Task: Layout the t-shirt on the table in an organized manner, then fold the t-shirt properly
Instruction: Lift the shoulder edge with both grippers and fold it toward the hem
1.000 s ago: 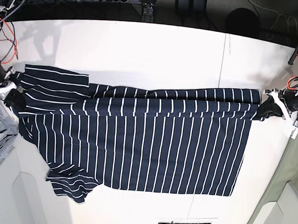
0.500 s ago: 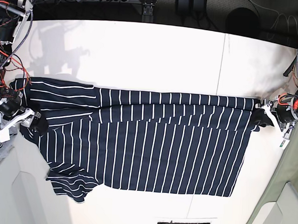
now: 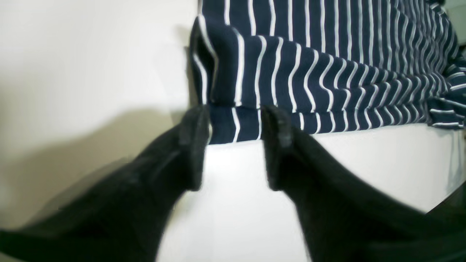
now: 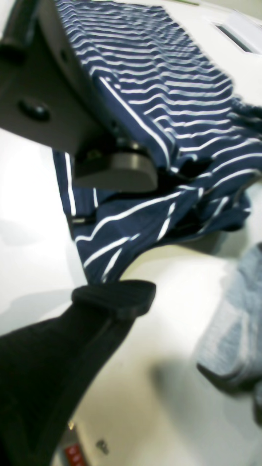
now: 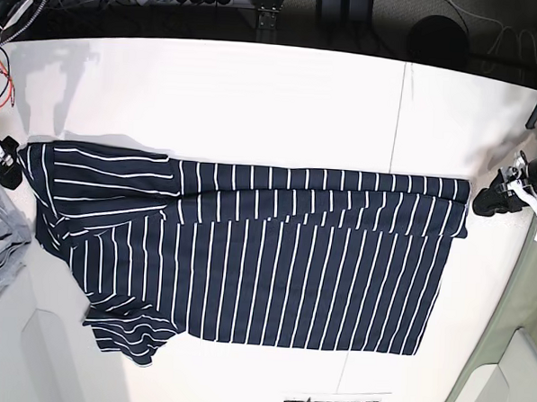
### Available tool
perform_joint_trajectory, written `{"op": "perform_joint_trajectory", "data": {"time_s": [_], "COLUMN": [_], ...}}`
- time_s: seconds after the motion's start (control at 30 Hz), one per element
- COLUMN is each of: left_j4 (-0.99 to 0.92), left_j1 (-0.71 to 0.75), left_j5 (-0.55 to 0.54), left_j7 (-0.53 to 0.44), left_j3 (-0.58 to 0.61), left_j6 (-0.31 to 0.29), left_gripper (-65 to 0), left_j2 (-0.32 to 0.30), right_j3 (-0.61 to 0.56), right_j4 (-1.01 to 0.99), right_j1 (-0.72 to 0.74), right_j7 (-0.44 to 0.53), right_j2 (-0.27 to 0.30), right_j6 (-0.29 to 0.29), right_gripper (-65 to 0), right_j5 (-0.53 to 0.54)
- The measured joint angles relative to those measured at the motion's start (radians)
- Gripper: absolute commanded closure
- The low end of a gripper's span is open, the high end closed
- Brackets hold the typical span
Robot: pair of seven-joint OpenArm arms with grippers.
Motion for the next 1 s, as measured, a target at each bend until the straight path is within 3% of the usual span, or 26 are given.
{"op": "perform_joint_trajectory", "data": {"time_s": [0.43, 0.53, 0.7, 0.8, 1.0], "left_j4": [0.01, 0.01, 0.01, 0.004, -0.176], "left_j1": [0.018, 0.019, 0.016, 0.005, -0.095], "left_j5": [0.006, 0.096, 0.251, 0.315, 0.32], "left_j7": [-0.016, -0.057, -0.232, -0.266, -0.291], "left_j3": [-0.001, 0.0, 0.0, -0.001, 0.0], "left_j6": [0.0, 0.0, 0.005, 0.026, 0.03], "left_gripper": [-38.3, -38.3, -38.3, -38.3, -38.3], "left_j2": [0.044, 0.063, 0.084, 0.083, 0.084], "right_j3": [-0.095, -0.142, -0.199, -0.211, -0.211], "right_j4": [-0.172, -0.213, -0.214, -0.214, -0.214], "right_j1": [0.034, 0.049, 0.048, 0.051, 0.051], "right_j7": [0.091, 0.113, 0.142, 0.15, 0.157], "right_j2": [-0.002, -0.003, -0.029, -0.051, -0.074], "right_j6": [-0.015, -0.015, -0.016, -0.015, -0.011], "right_gripper": [-38.2, -38.2, -38.2, -38.2, -38.2], "right_j5": [-0.081, -0.082, -0.082, -0.072, -0.068]}}
